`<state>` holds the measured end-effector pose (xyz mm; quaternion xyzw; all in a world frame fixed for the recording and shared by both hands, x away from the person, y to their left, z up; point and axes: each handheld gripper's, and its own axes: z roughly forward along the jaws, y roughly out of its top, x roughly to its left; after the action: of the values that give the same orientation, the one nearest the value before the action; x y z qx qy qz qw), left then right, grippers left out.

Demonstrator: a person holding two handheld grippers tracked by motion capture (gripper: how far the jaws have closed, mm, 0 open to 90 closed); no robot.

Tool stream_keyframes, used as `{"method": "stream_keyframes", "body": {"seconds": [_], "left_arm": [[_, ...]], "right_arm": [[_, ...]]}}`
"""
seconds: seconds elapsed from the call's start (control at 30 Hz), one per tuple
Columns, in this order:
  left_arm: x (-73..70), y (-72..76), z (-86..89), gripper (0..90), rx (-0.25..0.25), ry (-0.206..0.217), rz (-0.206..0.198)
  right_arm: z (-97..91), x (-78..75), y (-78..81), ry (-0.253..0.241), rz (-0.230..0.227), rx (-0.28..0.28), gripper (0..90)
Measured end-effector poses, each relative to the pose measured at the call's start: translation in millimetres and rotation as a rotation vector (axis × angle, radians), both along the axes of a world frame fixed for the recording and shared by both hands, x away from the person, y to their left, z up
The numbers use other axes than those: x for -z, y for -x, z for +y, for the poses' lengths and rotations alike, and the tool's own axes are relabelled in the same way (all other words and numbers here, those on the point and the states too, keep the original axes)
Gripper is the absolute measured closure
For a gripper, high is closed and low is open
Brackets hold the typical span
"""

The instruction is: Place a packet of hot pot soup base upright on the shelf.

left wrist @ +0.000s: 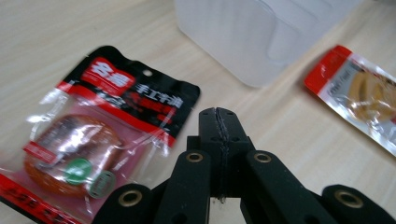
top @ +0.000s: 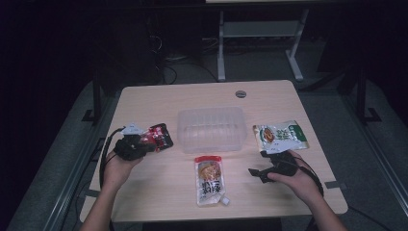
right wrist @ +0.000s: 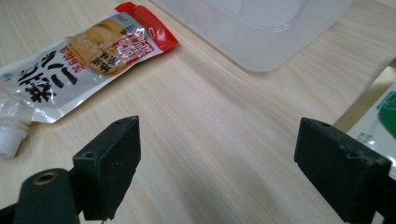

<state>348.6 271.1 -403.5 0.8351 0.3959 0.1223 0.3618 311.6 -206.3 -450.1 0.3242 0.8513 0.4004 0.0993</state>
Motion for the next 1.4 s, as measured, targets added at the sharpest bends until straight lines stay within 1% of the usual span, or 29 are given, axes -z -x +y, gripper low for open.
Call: {"method": "stream_keyframes", "body": {"seconds": [0.07, 0.1, 0.13, 0.17, 0.2, 0.23, 0.3, 0.33, 0.37, 0.4, 0.43, 0.47, 0.53, 0.57, 0.63, 0.73, 0.77, 0.83, 0.9, 0.97, 1.03, 1.07, 1.17, 1.2, 1.3, 1.4], "left_arm": [[-1.2, -5.1, 2.7, 89.6, -0.021, -0.011, -0.005], [-0.7, -7.7, 4.6, 89.7, -0.029, 0.006, -0.008], [0.7, -10.9, 6.8, 89.7, -0.045, 0.006, -0.003], [1.9, -13.0, 7.3, 89.7, -0.055, 0.001, 0.002], [2.5, -15.5, 8.4, 89.7, -0.06, -0.017, 0.001], [2.2, -18.0, 9.8, 89.7, -0.067, -0.025, -0.003], [0.4, -23.8, 13.2, 89.7, -0.084, -0.032, -0.008], [0.0, -27.0, 14.4, 89.7, -0.096, -0.029, -0.016], [-0.4, -30.6, 16.3, 89.7, -0.103, -0.028, -0.015], [-0.2, -34.2, 17.3, 89.7, -0.112, -0.034, -0.015], [0.2, -38.0, 18.6, 89.7, -0.118, -0.045, -0.015], [1.0, -41.5, 19.5, 89.7, -0.129, -0.046, -0.02], [3.0, -48.7, 22.4, 89.7, -0.138, -0.07, -0.025], [4.9, -52.1, 23.7, 89.7, -0.145, -0.068, -0.024], [8.9, -58.3, 25.1, 89.7, -0.161, -0.094, -0.018], [14.2, -66.5, 28.5, 89.7, -0.189, -0.102, -0.014], [16.3, -69.4, 29.9, 89.7, -0.198, -0.13, -0.012], [20.0, -72.5, 32.8, 89.7, -0.217, -0.128, -0.007], [23.5, -74.9, 35.3, 89.7, -0.233, -0.135, -0.005], [26.3, -76.9, 37.3, 89.7, -0.247, -0.13, 0.0], [28.1, -78.6, 39.1, 89.7, -0.26, -0.135, -0.001], [30.8, -81.0, 41.7, 89.6, -0.267, -0.131, 0.005], [34.1, -82.9, 42.9, 89.7, -0.276, -0.139, 0.015], [35.5, -83.6, 44.0, 89.7, -0.278, -0.133, 0.019], [38.1, -84.4, 46.1, 89.7, -0.288, -0.133, 0.018], [40.3, -85.1, 48.5, 89.8, -0.289, -0.132, 0.027]], "right_arm": [[-0.2, 0.3, -0.5, 0.001, 0.002, -0.004, 14.2], [0.0, 0.7, -0.2, -0.001, 0.008, -0.003, 14.2], [-0.2, 1.0, -0.2, 0.005, 0.008, -0.002, 14.2], [0.0, 1.2, 0.2, 0.006, 0.012, 0.0, 14.2], [0.9, 0.7, 1.0, 0.001, 0.008, -0.009, 14.2], [0.9, 0.7, 1.0, 0.001, 0.008, -0.009, 14.2], [1.6, -0.1, 1.7, 0.002, 0.006, -0.013, 14.2], [1.6, 0.2, 1.7, 0.004, 0.006, -0.015, 14.2], [1.5, 0.7, 1.8, 0.004, 0.006, -0.016, 14.2], [1.4, 1.0, 2.2, 0.003, 0.013, -0.014, 14.2], [0.7, 1.5, 1.9, 0.004, 0.01, -0.019, 14.2], [0.5, 1.7, 1.7, 0.003, 0.01, -0.017, 14.2], [0.2, 1.7, 1.3, 0.002, 0.016, -0.011, 14.2], [0.1, 1.9, 0.8, 0.002, 0.016, -0.01, 14.2], [0.0, 2.7, 0.0, 0.0, 0.012, -0.012, 14.2], [0.7, 2.5, 0.5, 0.002, 0.02, -0.008, 14.2], [0.8, 2.7, 0.6, 0.003, 0.019, -0.009, 14.2], [0.8, 3.0, 0.9, 0.004, 0.02, -0.013, 14.2], [0.9, 3.2, 1.3, 0.007, 0.023, -0.012, 14.2], [0.7, 3.4, 1.2, 0.008, 0.023, -0.013, 14.2], [0.1, 3.6, 0.8, 0.01, 0.02, -0.009, 14.2], [-0.5, 3.7, 0.8, 0.009, 0.022, -0.005, 14.2], [-0.8, 3.7, 0.7, 0.008, 0.024, -0.002, 14.2], [-0.7, 3.8, 0.8, 0.008, 0.025, -0.003, 14.2], [-0.5, 3.7, 1.0, 0.009, 0.023, -0.006, 14.2], [-1.2, 4.2, 0.6, 0.014, 0.023, 0.001, 14.2]]}}
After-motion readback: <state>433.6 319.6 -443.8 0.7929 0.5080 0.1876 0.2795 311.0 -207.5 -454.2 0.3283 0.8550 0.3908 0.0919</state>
